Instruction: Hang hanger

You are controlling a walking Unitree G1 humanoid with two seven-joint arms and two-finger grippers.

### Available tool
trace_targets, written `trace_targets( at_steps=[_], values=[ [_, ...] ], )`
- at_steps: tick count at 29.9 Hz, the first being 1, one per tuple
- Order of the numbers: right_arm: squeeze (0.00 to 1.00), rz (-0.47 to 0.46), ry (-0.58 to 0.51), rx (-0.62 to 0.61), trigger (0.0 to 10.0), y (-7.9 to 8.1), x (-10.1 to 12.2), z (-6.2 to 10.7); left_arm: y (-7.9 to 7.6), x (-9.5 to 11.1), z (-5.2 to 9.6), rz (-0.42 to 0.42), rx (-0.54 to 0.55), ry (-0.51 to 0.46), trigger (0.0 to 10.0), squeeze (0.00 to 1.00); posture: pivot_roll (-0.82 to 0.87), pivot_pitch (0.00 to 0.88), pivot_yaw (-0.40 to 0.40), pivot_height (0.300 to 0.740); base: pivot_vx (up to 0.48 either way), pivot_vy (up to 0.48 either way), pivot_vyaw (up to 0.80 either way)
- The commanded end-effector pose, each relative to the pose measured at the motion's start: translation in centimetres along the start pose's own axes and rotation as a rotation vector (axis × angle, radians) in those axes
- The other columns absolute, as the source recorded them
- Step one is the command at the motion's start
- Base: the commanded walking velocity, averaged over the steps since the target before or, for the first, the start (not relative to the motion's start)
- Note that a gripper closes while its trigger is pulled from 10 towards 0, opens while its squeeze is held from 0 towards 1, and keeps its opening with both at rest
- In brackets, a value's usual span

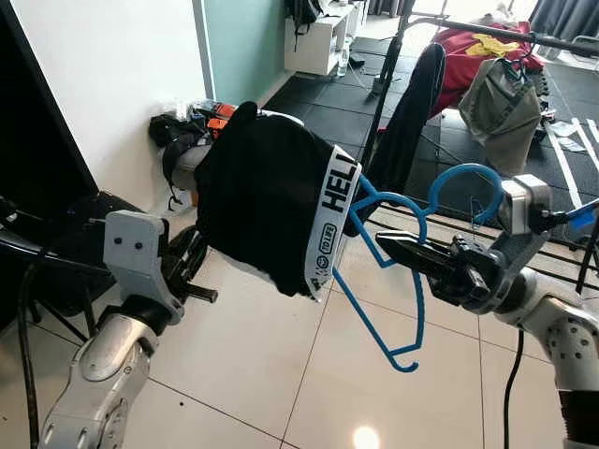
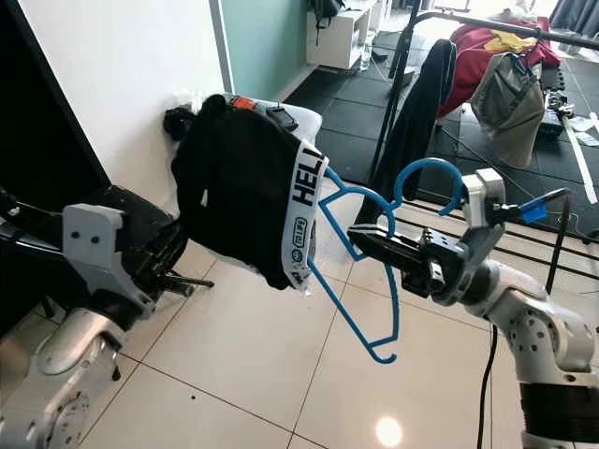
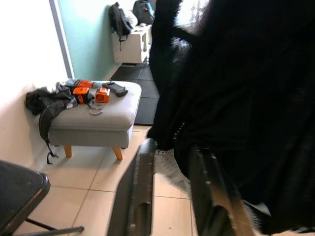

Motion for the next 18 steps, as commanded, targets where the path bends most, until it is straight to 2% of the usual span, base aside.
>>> trace_targets(
  at_steps=[1,6,9,10,14,15,16,17,18],
  values=[
    [0.00,0.034,-0.001,-0.029,10.0,-0.5,0.4,-0.3,-0.2,0.9,0.4,-0.034,-0.031,-0.026,10.0,1.00,-0.05,0.120,-0.016,0.740,0.000,0.000,0.00],
    [0.00,0.046,-0.007,-0.057,10.0,-1.0,0.7,-0.3,-0.5,1.2,0.6,-0.037,-0.053,-0.034,10.0,1.00,-0.05,0.120,-0.017,0.740,0.000,0.000,0.00],
    [0.00,0.070,0.013,-0.086,10.0,-1.7,0.9,-0.3,-1.3,0.1,1.4,-0.232,-0.127,0.046,10.0,1.00,-0.05,0.122,-0.022,0.740,0.000,0.000,0.00],
    [0.00,0.075,0.023,-0.089,10.0,-1.8,0.9,-0.4,-1.1,-0.2,1.4,-0.268,-0.115,0.064,10.0,1.00,-0.05,0.122,-0.024,0.740,0.000,0.000,0.00],
    [0.00,0.085,0.040,-0.089,10.0,-2.0,0.8,-0.5,-0.3,-0.3,1.3,-0.314,-0.070,0.081,10.0,1.00,-0.05,0.122,-0.026,0.740,0.000,0.000,0.00],
    [0.00,0.088,0.044,-0.085,10.0,-2.0,0.9,-0.5,-0.2,0.1,1.1,-0.283,-0.051,0.065,10.0,1.00,-0.05,0.122,-0.026,0.740,0.000,0.000,0.00],
    [0.00,0.092,0.048,-0.078,10.0,-2.0,1.1,-0.6,-0.4,1.0,0.9,-0.179,-0.030,0.020,10.0,1.00,-0.05,0.120,-0.027,0.740,0.000,0.000,0.00],
    [0.00,0.092,0.048,-0.078,10.0,-2.0,1.1,-0.6,-0.4,1.0,0.9,-0.179,-0.030,0.020,10.0,1.00,-0.05,0.120,-0.027,0.740,0.000,0.000,0.00],
    [0.00,0.092,0.051,-0.070,10.0,-1.9,1.1,-0.6,-1.1,1.6,0.8,-0.100,-0.054,-0.022,10.0,1.00,-0.05,0.120,-0.027,0.740,0.000,0.000,0.00]
  ],
)
Point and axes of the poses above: a point about 5 cm out from each wrist's last joint towards the gripper, its own z axis pointing back from the gripper into the wrist, its own x axis along the axis of the wrist's last joint, y = z × x, the point moved 4 cm from there along -z, pointing out of the wrist towards the gripper, and after that the axes turned 5 degrees about -z, right-handed, at the moved point
